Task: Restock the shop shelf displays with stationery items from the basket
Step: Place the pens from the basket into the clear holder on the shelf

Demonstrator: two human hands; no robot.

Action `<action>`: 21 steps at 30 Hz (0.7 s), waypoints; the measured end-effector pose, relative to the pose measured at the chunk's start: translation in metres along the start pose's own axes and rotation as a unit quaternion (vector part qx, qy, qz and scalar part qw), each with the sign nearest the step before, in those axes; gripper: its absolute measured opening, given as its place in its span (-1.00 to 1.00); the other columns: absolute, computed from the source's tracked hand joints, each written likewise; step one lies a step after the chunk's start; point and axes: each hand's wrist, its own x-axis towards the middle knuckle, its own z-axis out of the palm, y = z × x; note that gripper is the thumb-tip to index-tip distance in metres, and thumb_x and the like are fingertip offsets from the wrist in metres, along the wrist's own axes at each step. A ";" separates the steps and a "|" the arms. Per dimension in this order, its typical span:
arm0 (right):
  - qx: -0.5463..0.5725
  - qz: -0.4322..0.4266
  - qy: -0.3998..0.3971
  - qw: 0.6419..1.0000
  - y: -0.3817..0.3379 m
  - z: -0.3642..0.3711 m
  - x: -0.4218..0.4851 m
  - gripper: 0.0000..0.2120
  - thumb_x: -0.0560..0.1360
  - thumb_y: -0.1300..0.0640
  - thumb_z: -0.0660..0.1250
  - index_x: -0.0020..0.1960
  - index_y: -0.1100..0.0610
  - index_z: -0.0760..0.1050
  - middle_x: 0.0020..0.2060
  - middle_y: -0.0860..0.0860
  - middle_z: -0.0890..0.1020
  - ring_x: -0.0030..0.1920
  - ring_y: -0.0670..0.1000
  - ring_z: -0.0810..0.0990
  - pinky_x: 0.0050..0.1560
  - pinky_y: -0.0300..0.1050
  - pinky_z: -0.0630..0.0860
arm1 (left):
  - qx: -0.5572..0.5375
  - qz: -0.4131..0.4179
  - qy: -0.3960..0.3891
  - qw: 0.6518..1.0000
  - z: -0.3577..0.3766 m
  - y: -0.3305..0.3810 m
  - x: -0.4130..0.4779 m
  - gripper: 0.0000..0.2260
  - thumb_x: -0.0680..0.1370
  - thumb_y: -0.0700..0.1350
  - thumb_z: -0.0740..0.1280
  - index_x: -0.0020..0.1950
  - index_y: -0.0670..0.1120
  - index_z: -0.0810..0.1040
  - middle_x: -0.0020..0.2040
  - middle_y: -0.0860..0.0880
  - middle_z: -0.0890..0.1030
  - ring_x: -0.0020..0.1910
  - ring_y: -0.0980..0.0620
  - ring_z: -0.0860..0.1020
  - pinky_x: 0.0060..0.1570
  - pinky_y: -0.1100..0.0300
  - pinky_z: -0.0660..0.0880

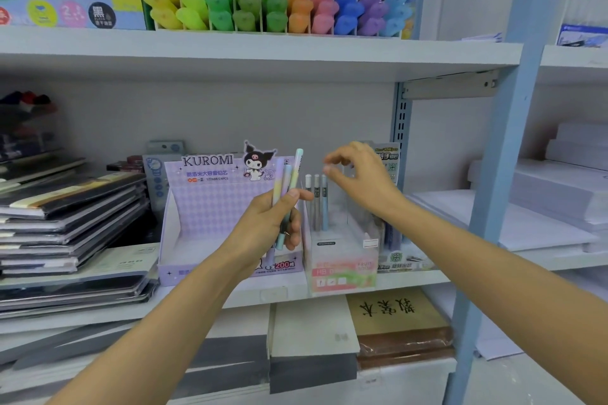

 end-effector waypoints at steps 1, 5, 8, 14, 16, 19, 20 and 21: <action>0.059 -0.001 0.012 0.998 -0.004 -0.005 -0.002 -0.78 0.57 0.06 0.32 0.15 0.11 0.59 0.01 0.01 0.59 0.03 -0.02 0.50 0.10 -0.12 0.41 | 0.004 0.003 -0.002 1.000 0.001 0.002 0.000 -0.74 0.67 -0.03 0.15 0.11 -0.11 0.59 -0.41 -0.03 0.46 -0.49 0.02 0.45 -0.44 0.24 0.45; 0.327 0.022 -0.063 0.942 -0.022 -0.021 -0.007 -0.70 0.58 0.06 0.29 0.28 0.11 0.50 -0.01 -0.01 0.64 -0.18 -0.06 0.61 -0.15 -0.20 0.53 | 0.018 0.012 -0.020 1.000 0.008 0.009 -0.003 -0.74 0.67 -0.04 0.15 0.13 -0.13 0.58 -0.41 -0.02 0.47 -0.50 0.02 0.45 -0.44 0.24 0.45; 0.389 0.008 -0.098 0.916 -0.028 -0.027 -0.007 -0.83 0.56 0.18 0.33 0.14 0.17 0.56 -0.21 0.01 0.65 -0.25 -0.03 0.62 -0.21 -0.21 0.54 | 0.024 0.012 -0.036 0.999 0.014 0.016 -0.007 -0.75 0.66 -0.03 0.16 0.12 -0.11 0.59 -0.37 -0.07 0.53 -0.46 0.00 0.50 -0.40 0.20 0.49; 0.467 0.062 0.008 0.882 -0.026 -0.046 -0.006 -0.97 0.54 0.31 0.33 -0.06 0.23 0.55 -0.35 0.03 0.67 -0.35 -0.04 0.65 -0.30 -0.27 0.56 | 0.009 -0.003 0.018 1.000 0.008 0.028 -0.012 -0.71 0.64 0.00 0.20 0.09 -0.18 0.59 -0.32 -0.03 0.57 -0.50 0.06 0.45 -0.58 0.31 0.31; 0.482 0.078 0.018 0.872 -0.024 -0.052 -0.009 -0.97 0.54 0.33 0.33 -0.07 0.26 0.54 -0.35 0.06 0.68 -0.34 -0.02 0.67 -0.29 -0.27 0.58 | -0.020 -0.007 0.062 0.998 0.004 0.032 -0.013 -0.78 0.59 -0.04 0.30 0.02 -0.19 0.59 -0.35 -0.01 0.52 -0.57 0.10 0.36 -0.63 0.34 0.19; 0.476 0.085 -0.026 0.875 -0.020 -0.057 -0.016 -0.98 0.52 0.34 0.35 -0.05 0.29 0.53 -0.30 0.11 0.70 -0.27 0.03 0.69 -0.23 -0.23 0.61 | -0.048 -0.008 0.142 0.989 0.001 0.037 -0.014 -0.87 0.50 -0.11 0.43 -0.14 -0.16 0.60 -0.43 0.02 0.50 -0.60 0.14 0.33 -0.64 0.36 0.19; 0.460 0.083 -0.053 0.883 -0.019 -0.060 -0.018 -0.95 0.51 0.32 0.37 -0.03 0.28 0.53 -0.26 0.13 0.70 -0.24 0.04 0.70 -0.20 -0.22 0.61 | -0.066 -0.010 0.166 0.984 0.001 0.039 -0.015 -0.86 0.48 -0.10 0.45 -0.18 -0.16 0.60 -0.46 0.03 0.50 -0.59 0.14 0.33 -0.64 0.36 0.20; 0.432 0.077 -0.086 0.894 -0.017 -0.062 -0.021 -0.91 0.50 0.29 0.39 0.00 0.26 0.55 -0.22 0.13 0.71 -0.20 0.04 0.70 -0.15 -0.20 0.62 | -0.088 -0.010 0.188 0.978 0.001 0.041 -0.016 -0.85 0.47 -0.09 0.46 -0.21 -0.15 0.59 -0.48 0.03 0.52 -0.59 0.14 0.33 -0.64 0.36 0.21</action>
